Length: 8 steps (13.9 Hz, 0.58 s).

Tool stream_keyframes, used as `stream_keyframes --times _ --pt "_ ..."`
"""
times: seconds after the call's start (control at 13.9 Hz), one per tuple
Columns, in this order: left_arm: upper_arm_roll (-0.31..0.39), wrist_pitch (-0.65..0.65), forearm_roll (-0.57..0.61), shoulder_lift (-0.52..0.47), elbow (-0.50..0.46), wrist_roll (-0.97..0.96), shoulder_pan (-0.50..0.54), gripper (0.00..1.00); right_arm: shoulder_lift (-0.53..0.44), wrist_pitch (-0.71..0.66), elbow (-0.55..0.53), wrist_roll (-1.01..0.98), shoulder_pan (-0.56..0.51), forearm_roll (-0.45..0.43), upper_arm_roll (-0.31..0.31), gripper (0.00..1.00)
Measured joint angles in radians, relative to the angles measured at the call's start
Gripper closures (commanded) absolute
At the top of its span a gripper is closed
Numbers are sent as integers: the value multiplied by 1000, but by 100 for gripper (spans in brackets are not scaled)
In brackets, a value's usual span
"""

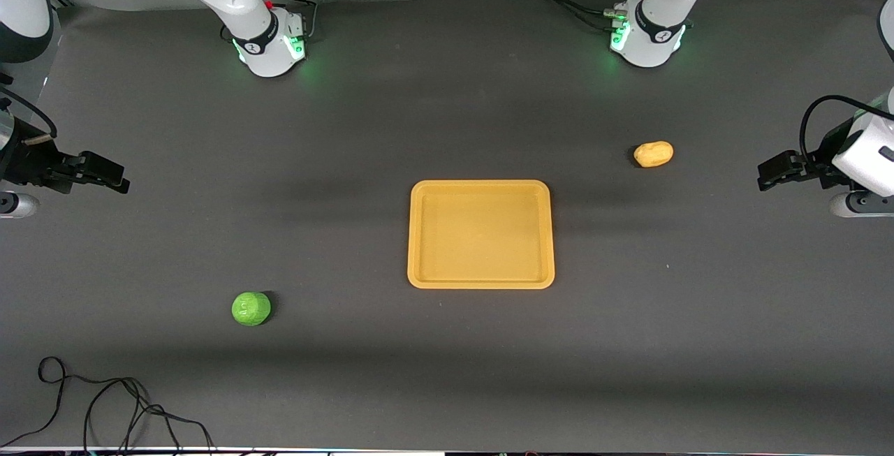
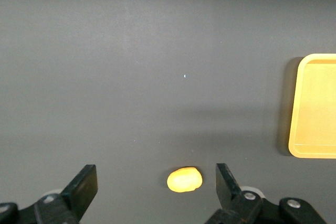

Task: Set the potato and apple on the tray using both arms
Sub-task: 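Reach the left gripper down to the yellow potato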

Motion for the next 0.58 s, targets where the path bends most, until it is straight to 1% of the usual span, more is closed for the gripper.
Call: stream_keyframes --times 0.43,0.5,0.58 --pt "-7 18 -8 0 -7 -1 -14 0 0 -15 1 0 0 0 0 0" --pt "-7 35 -9 -1 -23 -1 -14 0 0 -15 1 0 0 0 0 0" --pt "-7 70 -9 -4 -60 -1 -15 0 0 -16 1 0 0 0 0 0"
